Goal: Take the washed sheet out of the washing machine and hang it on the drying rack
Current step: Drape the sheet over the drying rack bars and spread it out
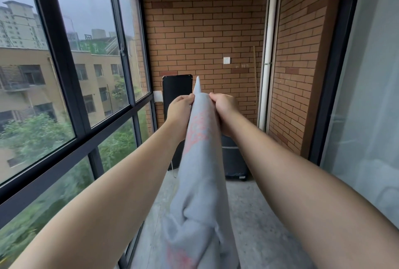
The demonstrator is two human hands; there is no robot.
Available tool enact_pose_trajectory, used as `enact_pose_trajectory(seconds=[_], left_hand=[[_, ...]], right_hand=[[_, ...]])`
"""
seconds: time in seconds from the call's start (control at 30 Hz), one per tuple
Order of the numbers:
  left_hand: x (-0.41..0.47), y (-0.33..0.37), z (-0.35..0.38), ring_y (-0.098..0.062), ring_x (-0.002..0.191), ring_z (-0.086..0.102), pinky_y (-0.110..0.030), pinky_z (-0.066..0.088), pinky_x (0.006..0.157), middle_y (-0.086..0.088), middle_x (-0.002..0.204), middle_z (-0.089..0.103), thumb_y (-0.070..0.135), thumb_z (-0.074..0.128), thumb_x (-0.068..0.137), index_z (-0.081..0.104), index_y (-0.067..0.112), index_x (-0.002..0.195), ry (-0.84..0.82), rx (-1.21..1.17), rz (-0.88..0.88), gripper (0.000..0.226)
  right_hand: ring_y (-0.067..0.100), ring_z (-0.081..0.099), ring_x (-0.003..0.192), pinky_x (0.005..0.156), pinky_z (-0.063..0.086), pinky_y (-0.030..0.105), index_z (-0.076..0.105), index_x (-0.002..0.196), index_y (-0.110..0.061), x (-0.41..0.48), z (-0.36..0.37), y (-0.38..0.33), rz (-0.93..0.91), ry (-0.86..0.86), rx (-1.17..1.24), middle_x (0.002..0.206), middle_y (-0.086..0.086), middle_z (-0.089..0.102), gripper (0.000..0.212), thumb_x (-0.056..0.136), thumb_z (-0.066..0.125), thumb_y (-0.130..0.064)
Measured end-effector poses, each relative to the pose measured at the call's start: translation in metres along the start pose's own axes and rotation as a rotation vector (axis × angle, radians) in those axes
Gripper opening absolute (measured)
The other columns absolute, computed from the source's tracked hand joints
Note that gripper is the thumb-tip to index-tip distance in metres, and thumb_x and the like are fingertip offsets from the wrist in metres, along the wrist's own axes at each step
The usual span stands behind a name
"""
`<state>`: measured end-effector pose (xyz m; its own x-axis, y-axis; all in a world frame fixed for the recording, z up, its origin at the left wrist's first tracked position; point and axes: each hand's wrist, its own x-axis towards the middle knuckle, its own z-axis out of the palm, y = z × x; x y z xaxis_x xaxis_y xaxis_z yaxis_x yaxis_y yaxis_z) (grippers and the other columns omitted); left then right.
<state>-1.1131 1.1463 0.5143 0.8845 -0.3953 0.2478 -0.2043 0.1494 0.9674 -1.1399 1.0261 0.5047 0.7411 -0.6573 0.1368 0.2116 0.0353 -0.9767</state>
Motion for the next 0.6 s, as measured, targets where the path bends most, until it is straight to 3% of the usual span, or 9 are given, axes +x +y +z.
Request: enact_pose_trajectory(seconds=[0.1,0.17,0.3,0.4,0.47,0.53,0.6], left_hand=[[0.008,-0.016,0.003,0.002,0.068,0.047,-0.001,0.036,0.044,0.013,0.081,0.052,0.025,0.05,0.102,0.053,0.026,0.082,0.006,0.046,0.001,0.02],[0.009,-0.025,0.003,-0.002,0.071,0.053,-0.009,0.041,0.048,0.009,0.08,0.058,0.03,0.053,0.101,0.056,0.024,0.082,0.055,0.024,-0.042,0.02],[0.009,-0.036,0.004,-0.008,0.074,0.055,-0.021,0.041,0.062,0.003,0.08,0.061,0.034,0.052,0.101,0.059,0.021,0.081,0.08,0.02,-0.061,0.025],[0.005,-0.035,0.0,-0.01,0.065,0.048,-0.021,0.037,0.059,0.001,0.071,0.054,0.035,0.051,0.101,0.054,0.014,0.073,0.09,0.156,0.01,0.035],[-0.007,-0.031,-0.007,-0.009,0.07,0.051,-0.016,0.038,0.054,0.001,0.081,0.058,0.037,0.059,0.096,0.058,0.01,0.088,0.105,0.207,0.036,0.029],[-0.03,-0.028,-0.016,-0.008,0.079,0.057,-0.015,0.041,0.057,0.002,0.093,0.064,0.035,0.067,0.091,0.06,0.01,0.101,0.136,0.228,0.084,0.028],[-0.068,-0.024,-0.03,-0.007,0.079,0.058,-0.017,0.044,0.064,0.003,0.092,0.065,0.027,0.07,0.089,0.06,0.015,0.095,0.146,0.225,0.175,0.017]], right_hand=[[0.024,0.066,0.084,0.07,0.055,0.033,0.069,0.086,-0.016,0.006,0.002,0.015,0.017,-0.011,-0.03,0.087,0.005,0.071,0.018,0.094,0.056,-0.027],[0.021,0.065,0.079,0.062,0.049,0.029,0.069,0.093,-0.017,0.006,0.003,0.024,0.032,-0.027,-0.067,0.089,0.004,0.071,0.019,0.095,0.055,-0.029],[0.025,0.069,0.093,0.07,0.059,0.035,0.068,0.106,-0.015,-0.002,0.007,0.033,0.038,-0.086,-0.037,0.097,0.007,0.073,0.025,0.093,0.057,-0.033],[0.024,0.067,0.091,0.064,0.055,0.031,0.062,0.104,-0.012,-0.012,0.007,0.031,-0.019,-0.094,-0.058,0.098,0.008,0.07,0.023,0.098,0.054,-0.033],[0.026,0.066,0.09,0.067,0.057,0.038,0.059,0.095,-0.014,-0.026,0.003,0.032,-0.075,-0.083,-0.064,0.096,0.01,0.069,0.021,0.096,0.057,-0.035],[0.027,0.068,0.095,0.075,0.058,0.043,0.057,0.1,-0.02,-0.041,-0.003,0.036,-0.134,-0.041,-0.123,0.098,0.006,0.07,0.027,0.09,0.06,-0.045],[0.021,0.067,0.096,0.083,0.058,0.045,0.053,0.103,-0.028,-0.07,-0.013,0.041,-0.199,-0.023,-0.172,0.101,-0.001,0.069,0.031,0.087,0.062,-0.053]])
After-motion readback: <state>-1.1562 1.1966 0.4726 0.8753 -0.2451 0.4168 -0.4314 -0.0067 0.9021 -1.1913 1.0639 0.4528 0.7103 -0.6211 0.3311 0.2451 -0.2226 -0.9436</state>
